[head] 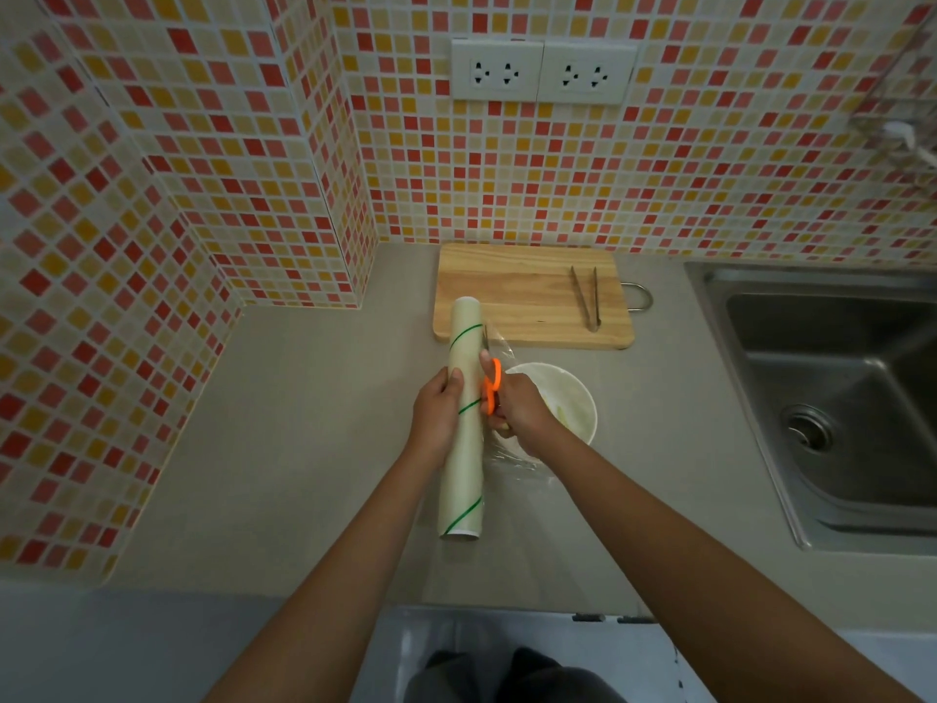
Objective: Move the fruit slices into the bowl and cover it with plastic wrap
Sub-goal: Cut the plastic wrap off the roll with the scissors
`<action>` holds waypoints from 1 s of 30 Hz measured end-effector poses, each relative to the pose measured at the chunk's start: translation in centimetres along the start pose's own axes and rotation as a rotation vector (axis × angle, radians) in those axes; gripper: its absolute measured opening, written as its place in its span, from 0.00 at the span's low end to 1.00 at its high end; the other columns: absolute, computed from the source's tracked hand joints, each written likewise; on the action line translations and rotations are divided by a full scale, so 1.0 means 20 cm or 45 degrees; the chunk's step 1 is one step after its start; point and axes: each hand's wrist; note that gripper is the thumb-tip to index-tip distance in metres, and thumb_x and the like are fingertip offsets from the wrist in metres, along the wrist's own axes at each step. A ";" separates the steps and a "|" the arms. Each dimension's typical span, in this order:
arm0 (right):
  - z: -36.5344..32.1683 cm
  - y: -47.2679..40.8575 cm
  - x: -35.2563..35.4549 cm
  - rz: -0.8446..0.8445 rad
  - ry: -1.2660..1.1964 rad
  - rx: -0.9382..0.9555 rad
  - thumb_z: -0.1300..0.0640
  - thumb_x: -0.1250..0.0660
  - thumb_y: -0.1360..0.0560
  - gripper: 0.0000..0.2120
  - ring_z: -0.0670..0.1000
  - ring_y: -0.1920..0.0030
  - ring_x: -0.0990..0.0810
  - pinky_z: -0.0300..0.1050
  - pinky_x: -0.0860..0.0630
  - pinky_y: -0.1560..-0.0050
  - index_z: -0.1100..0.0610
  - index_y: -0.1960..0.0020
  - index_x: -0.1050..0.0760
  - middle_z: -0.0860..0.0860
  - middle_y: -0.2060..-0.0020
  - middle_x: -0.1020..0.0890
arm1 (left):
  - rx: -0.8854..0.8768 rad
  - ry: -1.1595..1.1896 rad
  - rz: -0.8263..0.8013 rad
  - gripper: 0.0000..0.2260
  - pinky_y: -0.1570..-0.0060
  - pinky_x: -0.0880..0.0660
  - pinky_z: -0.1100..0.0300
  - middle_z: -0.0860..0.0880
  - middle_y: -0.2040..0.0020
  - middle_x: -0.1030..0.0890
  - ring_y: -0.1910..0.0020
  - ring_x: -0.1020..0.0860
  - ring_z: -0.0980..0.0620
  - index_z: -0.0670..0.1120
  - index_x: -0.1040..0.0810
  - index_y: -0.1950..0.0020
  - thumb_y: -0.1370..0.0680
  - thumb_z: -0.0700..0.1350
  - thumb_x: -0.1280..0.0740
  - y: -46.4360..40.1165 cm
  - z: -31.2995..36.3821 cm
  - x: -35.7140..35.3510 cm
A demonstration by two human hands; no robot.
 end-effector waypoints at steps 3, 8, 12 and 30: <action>-0.02 -0.03 0.01 -0.012 -0.034 0.011 0.36 0.37 0.26 0.26 0.47 0.83 0.39 0.33 0.44 0.81 0.57 0.71 0.34 0.49 0.82 0.31 | 0.007 0.004 -0.023 0.17 0.47 0.25 0.39 0.28 0.49 0.22 0.57 0.24 0.44 0.32 0.25 0.49 0.18 0.47 0.44 0.01 -0.01 0.00; -0.05 -0.07 0.01 -0.004 -0.051 0.045 0.38 0.36 0.26 0.25 0.47 0.83 0.39 0.32 0.44 0.80 0.58 0.69 0.31 0.51 0.78 0.29 | 0.013 0.019 -0.022 0.17 0.51 0.26 0.46 0.30 0.49 0.21 0.57 0.24 0.45 0.34 0.24 0.49 0.18 0.47 0.44 0.01 -0.02 0.00; -0.08 -0.10 0.01 -0.030 -0.094 0.059 0.38 0.37 0.25 0.24 0.47 0.84 0.40 0.32 0.45 0.80 0.57 0.69 0.31 0.53 0.76 0.29 | 0.019 0.045 -0.036 0.16 0.53 0.26 0.49 0.33 0.50 0.19 0.57 0.23 0.45 0.39 0.21 0.48 0.18 0.47 0.44 0.01 -0.02 0.00; -0.21 -0.11 0.05 0.128 -0.078 0.096 0.50 0.37 0.22 0.19 0.49 0.82 0.35 0.35 0.44 0.78 0.55 0.70 0.27 0.55 0.74 0.27 | 0.076 0.141 -0.058 0.15 0.61 0.26 0.57 0.45 0.61 0.20 0.63 0.22 0.50 0.43 0.20 0.51 0.19 0.52 0.41 0.07 -0.04 0.08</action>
Point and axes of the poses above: each hand's wrist, its own y-axis away from the middle knuckle, its own x-axis out of the back of the hand, z = x × y
